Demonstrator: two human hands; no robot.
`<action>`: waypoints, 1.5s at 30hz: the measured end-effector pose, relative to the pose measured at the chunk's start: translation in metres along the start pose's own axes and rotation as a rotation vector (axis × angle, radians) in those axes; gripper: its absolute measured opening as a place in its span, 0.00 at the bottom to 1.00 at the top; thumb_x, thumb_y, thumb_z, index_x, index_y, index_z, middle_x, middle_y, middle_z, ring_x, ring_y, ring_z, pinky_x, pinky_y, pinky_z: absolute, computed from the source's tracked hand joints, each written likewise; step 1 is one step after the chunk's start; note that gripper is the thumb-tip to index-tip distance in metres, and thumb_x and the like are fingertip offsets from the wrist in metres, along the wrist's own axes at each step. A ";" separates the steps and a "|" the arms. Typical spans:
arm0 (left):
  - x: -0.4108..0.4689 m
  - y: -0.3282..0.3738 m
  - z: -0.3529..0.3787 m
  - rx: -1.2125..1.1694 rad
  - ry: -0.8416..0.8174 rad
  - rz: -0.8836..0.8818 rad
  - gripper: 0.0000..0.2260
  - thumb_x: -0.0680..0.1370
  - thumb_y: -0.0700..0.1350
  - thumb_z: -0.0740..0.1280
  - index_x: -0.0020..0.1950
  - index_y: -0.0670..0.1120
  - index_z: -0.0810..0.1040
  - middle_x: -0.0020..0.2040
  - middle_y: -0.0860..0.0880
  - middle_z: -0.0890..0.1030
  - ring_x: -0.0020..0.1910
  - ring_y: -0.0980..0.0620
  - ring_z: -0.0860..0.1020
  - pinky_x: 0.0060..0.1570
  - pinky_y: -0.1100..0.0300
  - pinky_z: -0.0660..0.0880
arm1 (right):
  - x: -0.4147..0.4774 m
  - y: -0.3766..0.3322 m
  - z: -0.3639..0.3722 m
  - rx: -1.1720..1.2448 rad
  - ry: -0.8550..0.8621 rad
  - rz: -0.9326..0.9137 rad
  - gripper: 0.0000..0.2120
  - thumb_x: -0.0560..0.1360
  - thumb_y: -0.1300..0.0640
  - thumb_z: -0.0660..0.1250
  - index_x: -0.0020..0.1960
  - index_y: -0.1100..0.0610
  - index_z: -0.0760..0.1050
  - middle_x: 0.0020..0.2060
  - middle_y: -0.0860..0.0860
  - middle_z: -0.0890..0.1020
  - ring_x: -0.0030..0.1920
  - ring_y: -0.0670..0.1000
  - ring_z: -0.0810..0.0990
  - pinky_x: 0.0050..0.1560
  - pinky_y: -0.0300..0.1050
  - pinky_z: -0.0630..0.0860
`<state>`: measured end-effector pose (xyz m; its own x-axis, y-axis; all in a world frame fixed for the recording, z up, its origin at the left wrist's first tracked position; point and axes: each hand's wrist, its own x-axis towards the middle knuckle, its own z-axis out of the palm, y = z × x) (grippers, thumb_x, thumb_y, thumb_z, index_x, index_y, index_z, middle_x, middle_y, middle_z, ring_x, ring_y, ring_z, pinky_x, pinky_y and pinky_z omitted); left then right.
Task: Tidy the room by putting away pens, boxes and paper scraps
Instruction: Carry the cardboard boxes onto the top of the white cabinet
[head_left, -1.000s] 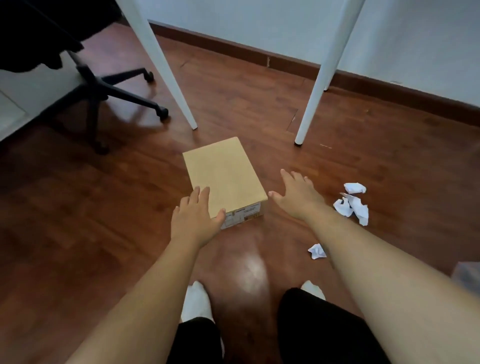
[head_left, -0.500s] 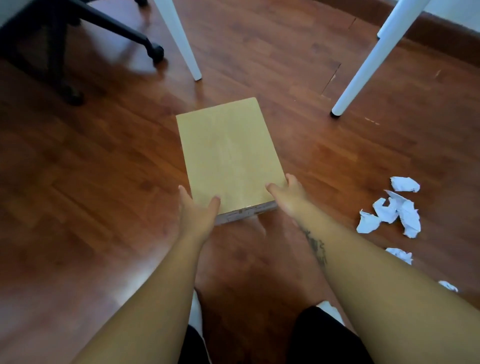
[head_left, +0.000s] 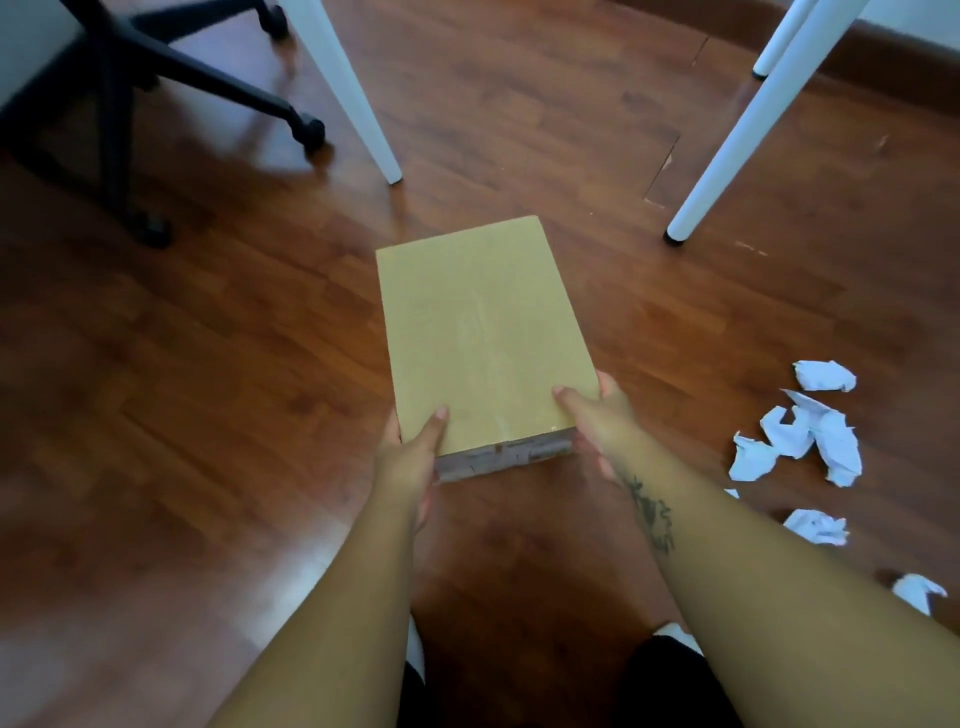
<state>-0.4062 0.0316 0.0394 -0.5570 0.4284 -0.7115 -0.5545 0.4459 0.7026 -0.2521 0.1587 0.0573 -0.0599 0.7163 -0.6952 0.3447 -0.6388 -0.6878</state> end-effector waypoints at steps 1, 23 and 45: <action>-0.007 0.012 0.002 0.030 -0.015 0.011 0.19 0.76 0.47 0.73 0.66 0.54 0.76 0.55 0.57 0.84 0.56 0.53 0.82 0.60 0.45 0.76 | -0.010 -0.008 -0.007 0.029 0.004 0.010 0.19 0.76 0.58 0.68 0.65 0.51 0.71 0.51 0.49 0.81 0.53 0.52 0.81 0.54 0.51 0.79; -0.276 0.295 0.020 0.298 -0.370 0.638 0.19 0.75 0.57 0.72 0.64 0.55 0.75 0.58 0.51 0.81 0.56 0.45 0.79 0.54 0.40 0.79 | -0.323 -0.223 -0.134 0.225 0.242 -0.547 0.22 0.70 0.46 0.71 0.62 0.49 0.74 0.58 0.51 0.79 0.54 0.52 0.80 0.57 0.55 0.79; -0.516 0.347 0.072 0.107 -0.889 0.814 0.13 0.73 0.52 0.68 0.57 0.59 0.79 0.53 0.47 0.83 0.52 0.43 0.81 0.55 0.44 0.78 | -0.562 -0.227 -0.268 0.168 0.771 -0.799 0.20 0.67 0.30 0.64 0.49 0.44 0.70 0.52 0.45 0.78 0.57 0.52 0.77 0.61 0.58 0.74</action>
<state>-0.2672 0.0218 0.6494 -0.0763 0.9857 0.1500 -0.1618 -0.1606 0.9737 -0.0460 -0.0238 0.6604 0.4086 0.8824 0.2332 0.3328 0.0939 -0.9383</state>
